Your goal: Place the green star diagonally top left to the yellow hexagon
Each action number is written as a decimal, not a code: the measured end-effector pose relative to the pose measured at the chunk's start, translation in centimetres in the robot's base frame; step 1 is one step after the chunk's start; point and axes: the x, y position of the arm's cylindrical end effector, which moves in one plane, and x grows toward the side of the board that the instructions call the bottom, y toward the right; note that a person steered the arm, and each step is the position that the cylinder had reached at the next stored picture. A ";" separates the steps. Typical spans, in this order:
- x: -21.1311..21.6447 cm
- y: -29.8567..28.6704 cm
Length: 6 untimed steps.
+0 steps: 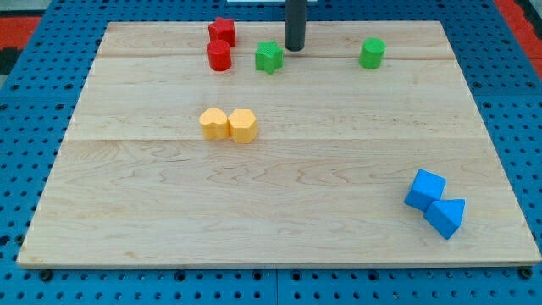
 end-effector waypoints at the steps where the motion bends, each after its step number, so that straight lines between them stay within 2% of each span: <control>1: 2.6 -5.8; 2: 6.0 -6.8; 4: 6.8 -2.2; 5: 9.5 -6.0; 6: 12.4 -6.0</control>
